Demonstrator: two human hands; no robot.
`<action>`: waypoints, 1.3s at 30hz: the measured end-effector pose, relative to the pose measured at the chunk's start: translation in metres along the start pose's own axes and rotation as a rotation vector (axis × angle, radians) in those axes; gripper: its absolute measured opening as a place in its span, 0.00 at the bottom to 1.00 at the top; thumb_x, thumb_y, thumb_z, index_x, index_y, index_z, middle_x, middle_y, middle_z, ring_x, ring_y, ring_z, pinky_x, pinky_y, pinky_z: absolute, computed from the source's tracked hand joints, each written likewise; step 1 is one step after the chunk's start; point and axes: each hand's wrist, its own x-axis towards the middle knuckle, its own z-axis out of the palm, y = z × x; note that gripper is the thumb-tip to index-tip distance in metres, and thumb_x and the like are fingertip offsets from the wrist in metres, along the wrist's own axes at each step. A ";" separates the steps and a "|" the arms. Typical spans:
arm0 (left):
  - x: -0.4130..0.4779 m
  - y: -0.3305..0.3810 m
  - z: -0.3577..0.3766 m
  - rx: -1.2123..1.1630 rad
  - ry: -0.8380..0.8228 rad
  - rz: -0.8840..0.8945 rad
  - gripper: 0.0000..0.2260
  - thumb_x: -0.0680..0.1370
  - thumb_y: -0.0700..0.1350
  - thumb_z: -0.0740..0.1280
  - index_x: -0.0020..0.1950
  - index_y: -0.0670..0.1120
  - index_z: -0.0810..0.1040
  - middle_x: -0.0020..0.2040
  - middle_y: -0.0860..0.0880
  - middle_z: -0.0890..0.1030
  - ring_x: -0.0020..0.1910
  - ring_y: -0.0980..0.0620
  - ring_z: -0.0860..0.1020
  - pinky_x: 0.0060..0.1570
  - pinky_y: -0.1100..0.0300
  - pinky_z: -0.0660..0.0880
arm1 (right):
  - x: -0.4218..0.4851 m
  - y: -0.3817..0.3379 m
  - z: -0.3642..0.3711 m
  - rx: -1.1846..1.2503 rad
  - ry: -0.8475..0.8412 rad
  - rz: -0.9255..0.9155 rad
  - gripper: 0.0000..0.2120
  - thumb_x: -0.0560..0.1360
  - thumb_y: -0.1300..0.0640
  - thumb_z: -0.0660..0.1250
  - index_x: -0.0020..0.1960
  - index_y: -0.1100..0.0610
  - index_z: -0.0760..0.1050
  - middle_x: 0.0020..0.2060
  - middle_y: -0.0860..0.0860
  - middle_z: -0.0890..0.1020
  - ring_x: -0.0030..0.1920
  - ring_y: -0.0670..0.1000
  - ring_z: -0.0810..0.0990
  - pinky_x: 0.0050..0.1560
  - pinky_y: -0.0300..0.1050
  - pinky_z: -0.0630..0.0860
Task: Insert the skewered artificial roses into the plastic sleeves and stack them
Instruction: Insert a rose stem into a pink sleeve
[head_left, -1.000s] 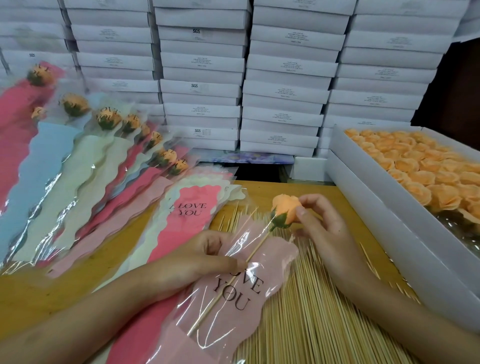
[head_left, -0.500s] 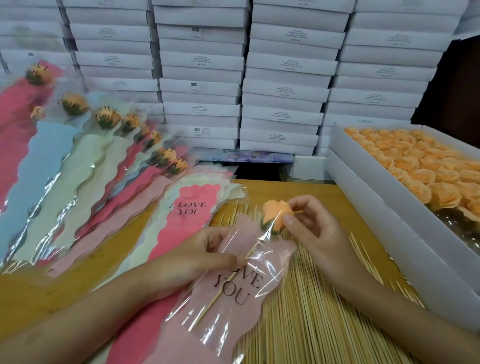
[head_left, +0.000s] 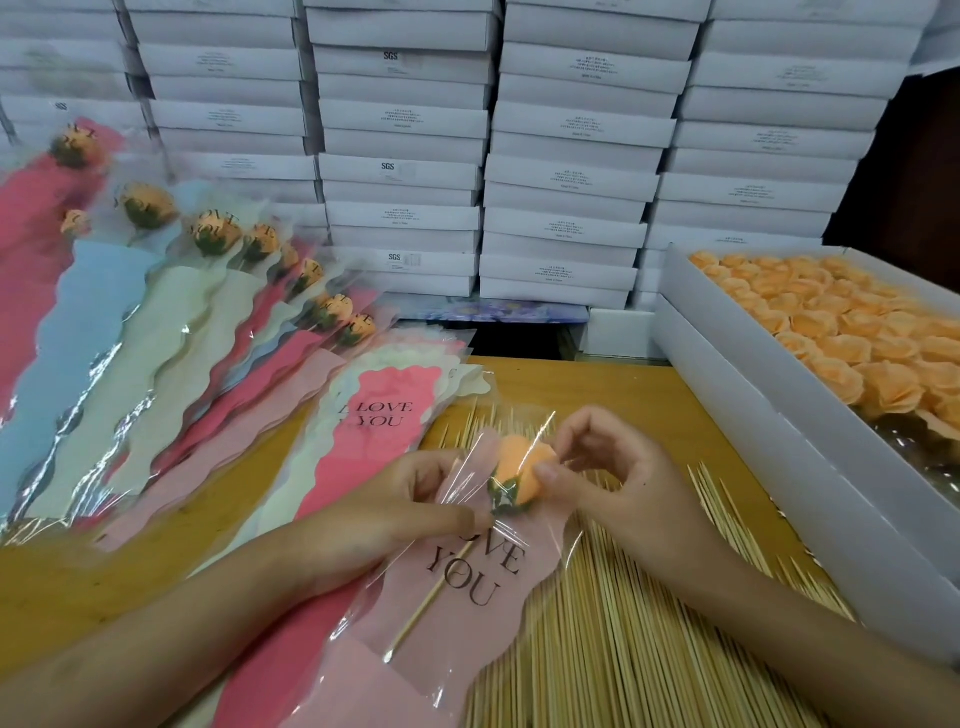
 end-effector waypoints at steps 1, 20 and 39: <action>0.000 0.000 -0.001 -0.007 -0.007 0.004 0.15 0.73 0.39 0.71 0.56 0.34 0.76 0.49 0.38 0.81 0.46 0.43 0.80 0.49 0.52 0.77 | 0.000 -0.001 0.000 0.016 0.012 0.000 0.10 0.70 0.52 0.71 0.43 0.58 0.75 0.41 0.50 0.82 0.43 0.47 0.81 0.48 0.41 0.77; -0.004 0.007 0.008 -0.170 0.039 -0.017 0.12 0.76 0.51 0.63 0.42 0.58 0.86 0.40 0.57 0.85 0.39 0.64 0.82 0.37 0.73 0.75 | 0.002 0.003 -0.002 0.193 0.007 0.075 0.09 0.70 0.50 0.71 0.41 0.55 0.74 0.39 0.53 0.84 0.40 0.47 0.82 0.42 0.36 0.77; 0.001 -0.007 -0.002 -0.115 0.058 0.017 0.09 0.71 0.60 0.71 0.39 0.56 0.82 0.36 0.55 0.81 0.35 0.63 0.79 0.36 0.73 0.75 | -0.002 -0.003 0.001 0.225 -0.179 0.155 0.09 0.83 0.60 0.54 0.44 0.61 0.66 0.36 0.46 0.85 0.38 0.40 0.83 0.41 0.28 0.74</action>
